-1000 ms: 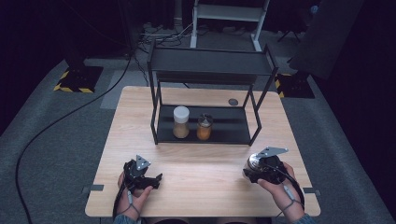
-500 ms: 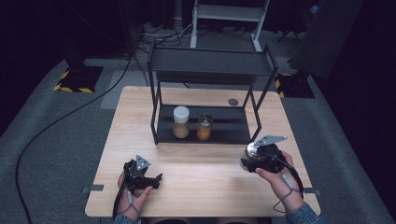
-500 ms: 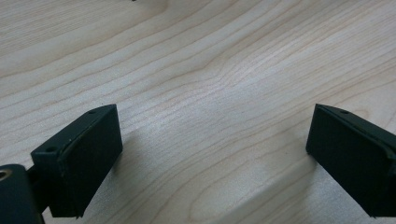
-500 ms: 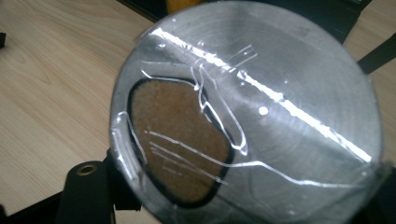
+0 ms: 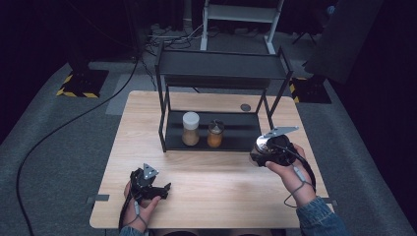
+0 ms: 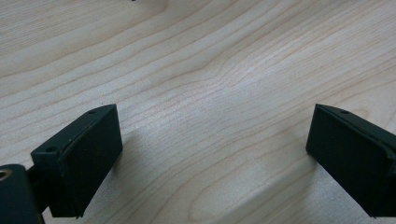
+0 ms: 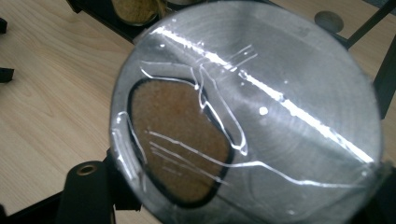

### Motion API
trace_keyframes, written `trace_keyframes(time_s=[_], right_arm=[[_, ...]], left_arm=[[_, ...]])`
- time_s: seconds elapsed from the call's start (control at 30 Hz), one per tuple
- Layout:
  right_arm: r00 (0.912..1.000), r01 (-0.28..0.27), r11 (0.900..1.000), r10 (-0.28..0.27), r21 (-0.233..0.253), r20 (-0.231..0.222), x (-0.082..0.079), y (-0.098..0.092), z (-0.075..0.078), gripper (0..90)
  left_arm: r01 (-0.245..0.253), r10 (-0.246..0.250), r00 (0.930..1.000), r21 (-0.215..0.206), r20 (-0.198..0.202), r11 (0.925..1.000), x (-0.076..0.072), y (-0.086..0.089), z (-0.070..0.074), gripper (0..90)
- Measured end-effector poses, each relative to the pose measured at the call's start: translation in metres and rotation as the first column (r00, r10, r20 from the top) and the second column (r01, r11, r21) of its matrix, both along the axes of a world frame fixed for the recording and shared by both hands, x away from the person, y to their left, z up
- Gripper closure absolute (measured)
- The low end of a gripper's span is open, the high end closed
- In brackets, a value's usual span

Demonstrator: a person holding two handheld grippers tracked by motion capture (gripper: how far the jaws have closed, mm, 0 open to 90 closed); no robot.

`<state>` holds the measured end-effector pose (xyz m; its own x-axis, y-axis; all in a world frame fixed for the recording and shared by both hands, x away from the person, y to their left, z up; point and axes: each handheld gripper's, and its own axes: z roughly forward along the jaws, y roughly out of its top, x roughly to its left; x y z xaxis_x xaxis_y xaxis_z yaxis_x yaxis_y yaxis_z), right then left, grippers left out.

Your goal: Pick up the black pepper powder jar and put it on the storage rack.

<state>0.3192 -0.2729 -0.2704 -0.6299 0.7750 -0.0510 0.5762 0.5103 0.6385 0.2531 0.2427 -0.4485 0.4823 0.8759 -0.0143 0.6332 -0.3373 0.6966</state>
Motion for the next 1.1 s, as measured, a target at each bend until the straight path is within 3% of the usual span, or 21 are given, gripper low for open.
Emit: trace_keyframes(time_s=[0.67, 1.1], right_arm=[[0.9994, -0.016, 1.000, 0.016, -0.004, 0.030, 0.036, 0.017, 0.009, 31.1], [0.9993, 0.002, 1.000, -0.003, 0.010, 0.036, 0.067, 0.025, -0.003, 31.1]], left_arm=[[-0.001, 0.001, 1.0000, -0.001, 0.000, 1.0000, 0.000, 0.000, 0.000, 3.4], [-0.001, 0.001, 1.0000, -0.001, 0.000, 1.0000, 0.000, 0.000, 0.000, 3.4]])
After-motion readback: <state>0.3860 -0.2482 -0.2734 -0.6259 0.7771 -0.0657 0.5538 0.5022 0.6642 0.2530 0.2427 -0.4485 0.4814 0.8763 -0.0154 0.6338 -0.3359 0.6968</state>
